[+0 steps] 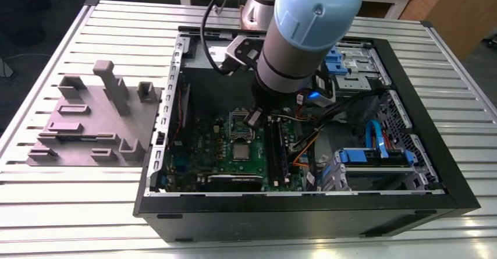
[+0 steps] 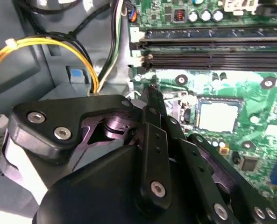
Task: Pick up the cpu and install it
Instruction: 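Close the cpu cover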
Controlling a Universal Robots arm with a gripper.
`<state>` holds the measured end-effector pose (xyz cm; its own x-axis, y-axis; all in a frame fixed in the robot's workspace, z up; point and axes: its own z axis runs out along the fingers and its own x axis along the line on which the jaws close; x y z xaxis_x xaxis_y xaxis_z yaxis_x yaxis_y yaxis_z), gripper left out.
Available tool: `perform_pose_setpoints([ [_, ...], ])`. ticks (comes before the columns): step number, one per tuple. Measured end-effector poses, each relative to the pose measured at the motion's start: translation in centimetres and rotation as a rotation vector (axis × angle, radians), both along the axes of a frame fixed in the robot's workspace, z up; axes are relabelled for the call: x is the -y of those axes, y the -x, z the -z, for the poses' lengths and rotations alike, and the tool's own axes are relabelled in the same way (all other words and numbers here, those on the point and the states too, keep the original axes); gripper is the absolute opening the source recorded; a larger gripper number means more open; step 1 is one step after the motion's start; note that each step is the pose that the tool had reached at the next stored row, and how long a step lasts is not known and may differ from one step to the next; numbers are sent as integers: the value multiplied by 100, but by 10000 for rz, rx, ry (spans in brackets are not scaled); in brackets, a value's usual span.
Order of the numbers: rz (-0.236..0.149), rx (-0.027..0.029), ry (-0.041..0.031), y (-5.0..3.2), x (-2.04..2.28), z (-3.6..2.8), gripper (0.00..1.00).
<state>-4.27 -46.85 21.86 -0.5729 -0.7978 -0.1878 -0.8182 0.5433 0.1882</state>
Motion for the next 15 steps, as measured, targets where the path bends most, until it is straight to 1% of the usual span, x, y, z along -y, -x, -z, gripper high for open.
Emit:
perform_pose_setpoints([
  [1,0,-2,-12,-5,-1,12,11],
  [2,1,-4,-66,-6,-2,19,11],
  [5,0,-2,-369,-14,-9,36,11],
  [6,0,-2,-446,-21,-11,43,11],
  [7,0,-2,-501,-30,-14,51,11],
  [8,0,-1,-537,-37,-19,61,11],
  [13,-9,-2,-639,-54,-68,97,11],
  [15,-22,-3,-657,-54,-81,115,11],
])
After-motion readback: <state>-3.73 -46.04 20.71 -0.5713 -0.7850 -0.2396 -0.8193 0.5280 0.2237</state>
